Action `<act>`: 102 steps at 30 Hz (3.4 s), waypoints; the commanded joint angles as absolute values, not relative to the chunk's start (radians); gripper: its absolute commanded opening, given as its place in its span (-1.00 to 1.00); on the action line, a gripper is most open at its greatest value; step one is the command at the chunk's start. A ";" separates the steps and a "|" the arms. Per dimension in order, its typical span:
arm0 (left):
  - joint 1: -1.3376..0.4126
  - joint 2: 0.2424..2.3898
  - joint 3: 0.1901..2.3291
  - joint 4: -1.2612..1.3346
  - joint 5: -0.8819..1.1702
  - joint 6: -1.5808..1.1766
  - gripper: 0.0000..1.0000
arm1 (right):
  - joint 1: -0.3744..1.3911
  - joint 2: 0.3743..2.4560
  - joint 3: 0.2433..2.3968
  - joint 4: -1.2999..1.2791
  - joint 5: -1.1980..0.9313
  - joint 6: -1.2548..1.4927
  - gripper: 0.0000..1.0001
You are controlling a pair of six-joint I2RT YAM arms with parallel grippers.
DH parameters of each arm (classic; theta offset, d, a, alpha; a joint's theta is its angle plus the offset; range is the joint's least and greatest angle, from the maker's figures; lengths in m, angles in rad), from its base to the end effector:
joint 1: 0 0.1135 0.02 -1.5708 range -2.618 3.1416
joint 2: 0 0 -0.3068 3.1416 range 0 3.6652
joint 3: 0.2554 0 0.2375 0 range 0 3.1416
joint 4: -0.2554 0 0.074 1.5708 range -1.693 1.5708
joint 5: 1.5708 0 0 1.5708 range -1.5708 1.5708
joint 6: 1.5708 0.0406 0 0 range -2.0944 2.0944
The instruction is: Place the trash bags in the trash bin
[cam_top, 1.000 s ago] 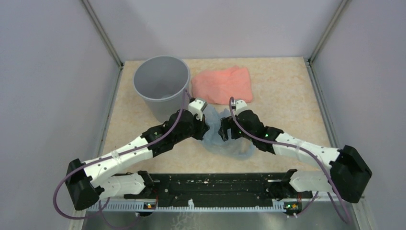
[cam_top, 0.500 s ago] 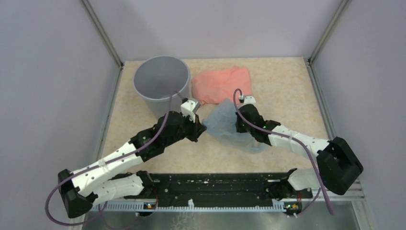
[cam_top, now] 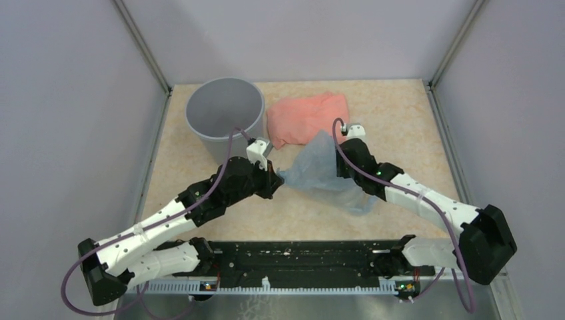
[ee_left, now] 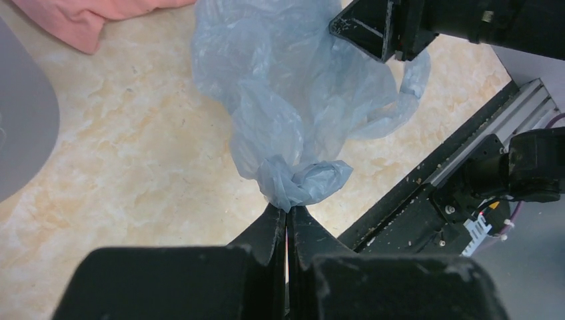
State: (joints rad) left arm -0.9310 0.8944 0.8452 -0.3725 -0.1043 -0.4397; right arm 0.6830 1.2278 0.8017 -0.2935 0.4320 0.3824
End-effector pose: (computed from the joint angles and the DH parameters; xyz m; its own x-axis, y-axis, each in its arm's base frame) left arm 0.1018 -0.1297 0.3546 -0.5366 0.0119 -0.8438 0.5666 0.7460 -0.3498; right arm 0.1924 0.1347 0.2890 -0.5970 -0.0489 -0.8007 -0.1144 0.9931 0.0246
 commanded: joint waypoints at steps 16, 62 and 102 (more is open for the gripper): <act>-0.933 0.990 0.837 -0.161 -0.146 -0.925 -1.00 | 0.979 0.879 0.725 -0.056 0.018 0.049 0.20; -0.928 0.903 0.937 -0.250 0.287 0.266 0.64 | 1.072 0.827 0.813 -0.290 0.198 0.038 -1.00; -0.928 1.042 0.891 -0.139 0.363 0.247 -1.00 | 1.072 0.957 1.019 -0.536 0.623 0.180 -1.00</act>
State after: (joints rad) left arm -0.9295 1.0409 0.8562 -0.0772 0.4332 0.3405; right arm 1.0653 0.9340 0.9325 -0.4747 0.3828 0.1081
